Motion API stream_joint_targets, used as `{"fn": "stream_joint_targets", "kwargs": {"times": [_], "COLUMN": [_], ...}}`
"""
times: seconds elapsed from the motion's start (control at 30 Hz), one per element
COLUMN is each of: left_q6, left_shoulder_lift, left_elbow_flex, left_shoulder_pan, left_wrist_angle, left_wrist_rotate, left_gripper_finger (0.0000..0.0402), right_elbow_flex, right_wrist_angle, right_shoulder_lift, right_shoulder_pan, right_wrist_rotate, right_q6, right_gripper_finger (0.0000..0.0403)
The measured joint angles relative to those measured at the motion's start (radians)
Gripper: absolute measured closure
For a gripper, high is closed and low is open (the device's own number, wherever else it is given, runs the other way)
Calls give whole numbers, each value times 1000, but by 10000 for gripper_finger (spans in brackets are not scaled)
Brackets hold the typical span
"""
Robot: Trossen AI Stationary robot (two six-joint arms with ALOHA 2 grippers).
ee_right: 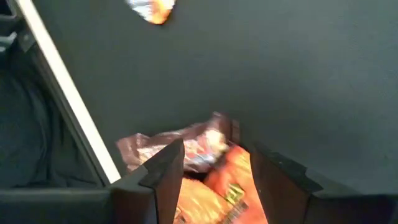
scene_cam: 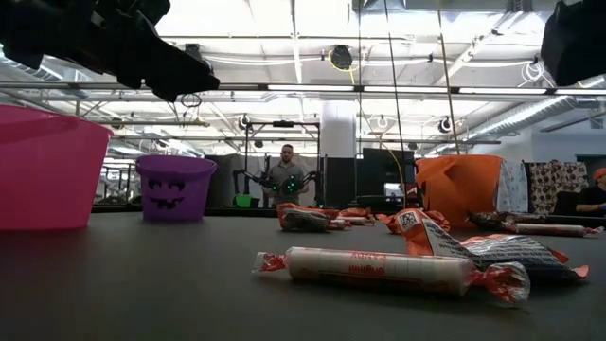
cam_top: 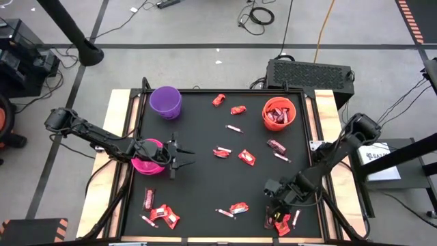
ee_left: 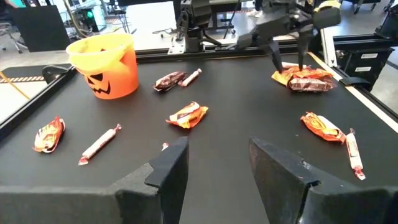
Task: Sort candy by brand, put in halloween buckets
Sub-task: Put the brown candy into the orange bucket
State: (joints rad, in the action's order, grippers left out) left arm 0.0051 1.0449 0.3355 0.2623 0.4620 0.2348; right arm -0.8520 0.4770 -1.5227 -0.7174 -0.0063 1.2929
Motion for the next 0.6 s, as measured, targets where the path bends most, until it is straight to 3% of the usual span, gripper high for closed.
{"fn": "stream_joint_targets", "kwargs": {"times": [0.17,0.6], "left_q6": [0,-11], "left_shoulder_lift": [0,0], "left_elbow_flex": [0,0], "left_shoulder_pan": [0,0], "left_wrist_angle": [0,0], "left_wrist_rotate": [0,0], "left_gripper_finger": [226,226], "right_elbow_flex": [0,0], "right_wrist_angle": [-59,-16], "right_shoulder_lift": [-38,-49], "right_shoulder_pan": [0,-39], "right_wrist_rotate": [-27,-20], "right_q6": [-54,-51], "right_gripper_finger": [227,227]}}
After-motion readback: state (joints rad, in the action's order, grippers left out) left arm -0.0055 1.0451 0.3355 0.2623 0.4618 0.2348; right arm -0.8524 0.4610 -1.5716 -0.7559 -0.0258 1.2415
